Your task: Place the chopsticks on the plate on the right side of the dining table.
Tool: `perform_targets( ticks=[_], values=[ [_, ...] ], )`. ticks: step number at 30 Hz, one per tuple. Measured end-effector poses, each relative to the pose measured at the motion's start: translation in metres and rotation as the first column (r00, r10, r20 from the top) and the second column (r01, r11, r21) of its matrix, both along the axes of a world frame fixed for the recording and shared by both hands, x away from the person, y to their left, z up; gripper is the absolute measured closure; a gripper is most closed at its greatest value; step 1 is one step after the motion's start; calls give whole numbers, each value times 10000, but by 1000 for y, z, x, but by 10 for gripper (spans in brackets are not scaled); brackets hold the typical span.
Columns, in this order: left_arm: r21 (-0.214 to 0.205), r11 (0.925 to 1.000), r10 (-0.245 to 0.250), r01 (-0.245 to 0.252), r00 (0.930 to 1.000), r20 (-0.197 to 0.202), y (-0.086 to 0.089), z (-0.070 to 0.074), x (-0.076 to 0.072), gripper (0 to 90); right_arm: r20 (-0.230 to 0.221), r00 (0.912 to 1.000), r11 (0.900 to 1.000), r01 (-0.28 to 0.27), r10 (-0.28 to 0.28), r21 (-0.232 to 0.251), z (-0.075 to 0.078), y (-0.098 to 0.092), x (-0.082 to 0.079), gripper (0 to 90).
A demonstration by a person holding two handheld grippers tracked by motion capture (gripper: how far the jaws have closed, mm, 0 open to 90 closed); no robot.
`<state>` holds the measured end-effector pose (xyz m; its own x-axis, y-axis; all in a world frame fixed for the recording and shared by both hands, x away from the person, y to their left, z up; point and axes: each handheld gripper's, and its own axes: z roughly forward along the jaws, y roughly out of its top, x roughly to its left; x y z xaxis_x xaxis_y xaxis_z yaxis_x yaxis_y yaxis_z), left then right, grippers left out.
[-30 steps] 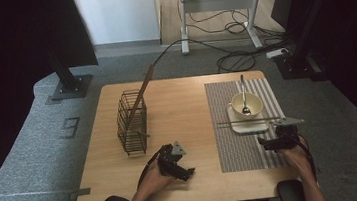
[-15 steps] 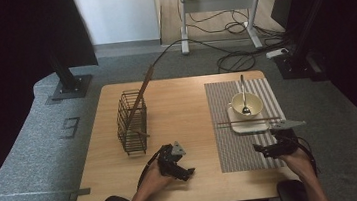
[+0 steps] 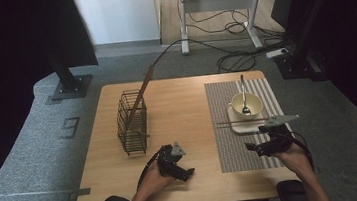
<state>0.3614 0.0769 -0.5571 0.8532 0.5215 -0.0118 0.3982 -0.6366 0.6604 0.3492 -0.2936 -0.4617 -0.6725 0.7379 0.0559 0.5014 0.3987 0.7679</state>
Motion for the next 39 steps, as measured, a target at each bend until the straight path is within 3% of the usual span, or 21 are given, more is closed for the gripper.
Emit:
perform_targets(
  ticks=[7,18,28,39],
  values=[
    [26,10000,-3,3,10000,-19,0,0,0,0,203,9997,9999,-121,122,-63,15,15,6,47],
    [37,10000,8,-7,10000,-30,0,0,-1,0,324,9950,9938,-927,948,-606,37,50,17,36],
    [45,10000,33,-33,10000,-26,0,0,-1,0,197,9833,9833,-1801,1807,-266,56,86,31,34],
    [45,10000,4,-3,10000,-67,0,1,-4,0,174,9668,9665,-2544,2550,-333,70,126,42,22]
  ],
)
